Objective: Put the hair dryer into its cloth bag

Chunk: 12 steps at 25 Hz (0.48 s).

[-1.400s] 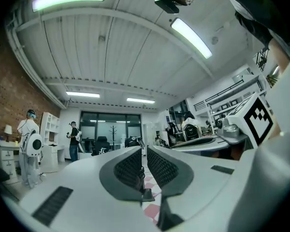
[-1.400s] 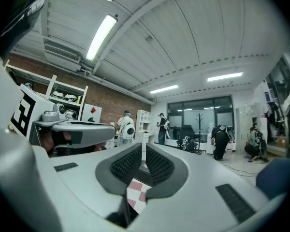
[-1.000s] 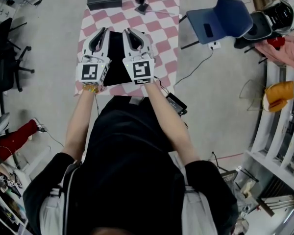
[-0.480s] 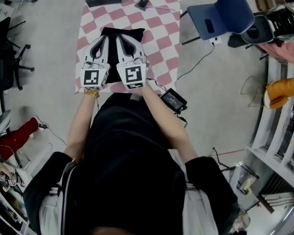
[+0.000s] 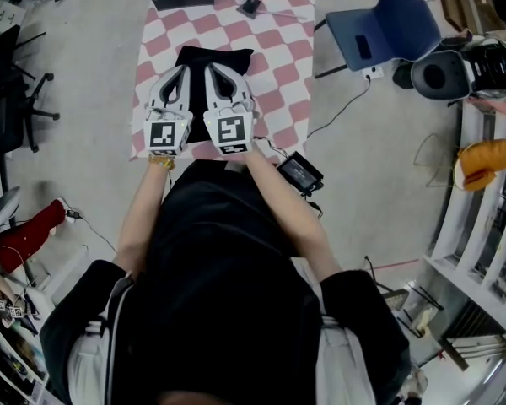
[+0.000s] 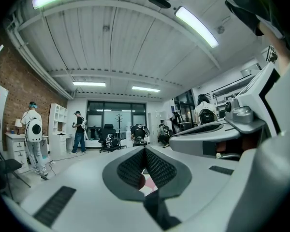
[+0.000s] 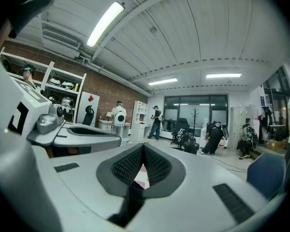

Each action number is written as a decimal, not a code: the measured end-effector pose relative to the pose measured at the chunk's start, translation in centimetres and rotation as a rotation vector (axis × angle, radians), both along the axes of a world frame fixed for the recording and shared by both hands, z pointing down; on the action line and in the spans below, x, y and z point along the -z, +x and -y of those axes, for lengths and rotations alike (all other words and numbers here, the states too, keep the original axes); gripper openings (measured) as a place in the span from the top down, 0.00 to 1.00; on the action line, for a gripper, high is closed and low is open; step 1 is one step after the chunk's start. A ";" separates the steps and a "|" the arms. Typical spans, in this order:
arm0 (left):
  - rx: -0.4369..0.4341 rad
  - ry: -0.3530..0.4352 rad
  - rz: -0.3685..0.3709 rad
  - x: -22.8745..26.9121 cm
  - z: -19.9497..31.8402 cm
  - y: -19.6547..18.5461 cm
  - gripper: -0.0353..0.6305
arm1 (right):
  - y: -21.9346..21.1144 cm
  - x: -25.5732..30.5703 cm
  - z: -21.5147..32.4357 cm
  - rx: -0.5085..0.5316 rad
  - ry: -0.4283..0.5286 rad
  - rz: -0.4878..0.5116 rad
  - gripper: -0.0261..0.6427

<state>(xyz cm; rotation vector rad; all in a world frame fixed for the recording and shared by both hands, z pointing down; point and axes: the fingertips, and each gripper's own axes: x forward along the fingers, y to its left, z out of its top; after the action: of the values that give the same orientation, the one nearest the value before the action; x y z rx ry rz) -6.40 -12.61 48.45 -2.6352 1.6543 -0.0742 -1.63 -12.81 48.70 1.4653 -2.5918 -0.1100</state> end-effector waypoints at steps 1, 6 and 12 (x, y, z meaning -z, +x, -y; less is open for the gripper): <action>0.000 0.001 0.002 -0.1 0.0 0.0 0.93 | 0.0 -0.1 0.0 0.000 0.001 -0.006 0.94; 0.005 0.001 0.004 -0.6 0.1 -0.1 0.93 | -0.1 -0.8 -0.1 0.005 -0.010 -0.025 0.94; -0.009 -0.005 0.003 -1.0 -0.1 0.5 0.93 | 0.0 -1.5 -0.2 -0.004 -0.019 -0.028 0.94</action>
<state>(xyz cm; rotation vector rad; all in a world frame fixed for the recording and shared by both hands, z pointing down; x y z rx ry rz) -5.91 -12.54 49.44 -2.6447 1.6429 -0.0821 -1.68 -12.61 50.20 1.4513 -2.5609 -0.1036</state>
